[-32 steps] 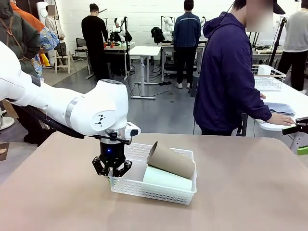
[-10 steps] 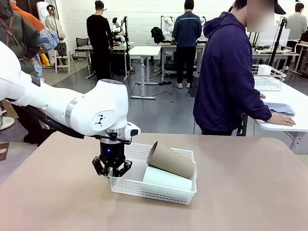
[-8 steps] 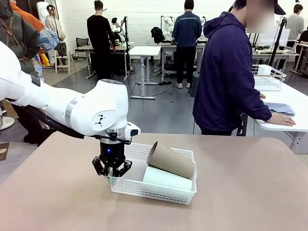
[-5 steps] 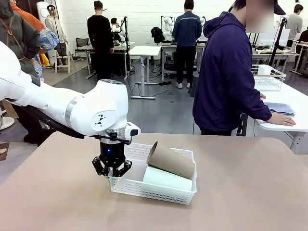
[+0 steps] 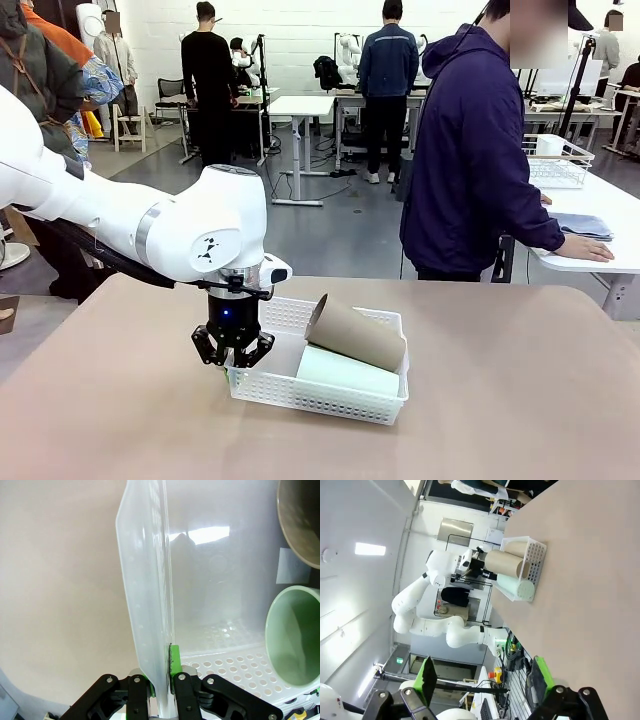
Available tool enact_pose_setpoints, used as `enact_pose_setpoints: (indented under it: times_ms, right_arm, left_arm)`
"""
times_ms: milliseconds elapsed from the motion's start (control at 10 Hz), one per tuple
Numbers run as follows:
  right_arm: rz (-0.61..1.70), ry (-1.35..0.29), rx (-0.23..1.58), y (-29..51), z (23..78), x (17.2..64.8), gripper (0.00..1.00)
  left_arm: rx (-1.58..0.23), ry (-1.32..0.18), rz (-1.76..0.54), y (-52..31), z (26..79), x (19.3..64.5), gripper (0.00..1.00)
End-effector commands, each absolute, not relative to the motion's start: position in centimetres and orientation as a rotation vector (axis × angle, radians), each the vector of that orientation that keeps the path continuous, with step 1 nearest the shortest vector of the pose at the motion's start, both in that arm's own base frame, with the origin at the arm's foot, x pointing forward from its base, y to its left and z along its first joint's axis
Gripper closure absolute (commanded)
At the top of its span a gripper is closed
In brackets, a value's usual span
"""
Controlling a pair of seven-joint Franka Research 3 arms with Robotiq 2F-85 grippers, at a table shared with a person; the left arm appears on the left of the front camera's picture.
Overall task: Clean and organize the cups into the basket.
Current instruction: Move the Organizing basket back to the left side of the table.
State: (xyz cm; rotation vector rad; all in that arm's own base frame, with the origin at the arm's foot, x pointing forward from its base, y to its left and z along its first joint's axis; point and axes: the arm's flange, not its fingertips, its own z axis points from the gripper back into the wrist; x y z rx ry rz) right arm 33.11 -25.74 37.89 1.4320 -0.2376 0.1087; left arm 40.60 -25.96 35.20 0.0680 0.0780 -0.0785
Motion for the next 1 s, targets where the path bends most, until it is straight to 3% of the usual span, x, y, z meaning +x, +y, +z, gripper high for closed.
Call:
enact_pose_setpoints:
  times_ms: [0,300,900]
  right_arm:
    - [0.114,-0.236,1.426,-25.9,37.8,32.8,0.0]
    - [0.114,-0.236,1.426,-25.9,37.8,32.8,0.0]
    - [0.114,-0.236,1.426,-25.9,37.8,32.8,0.0]
  left_arm:
    - [0.068,0.078,-0.079,-26.0,35.2,40.6,0.94]
    - [0.161,-0.073,0.047,-13.6,35.0,41.5,0.94]
    - [0.139,-0.016,0.15,3.9,34.3,43.2,0.94]
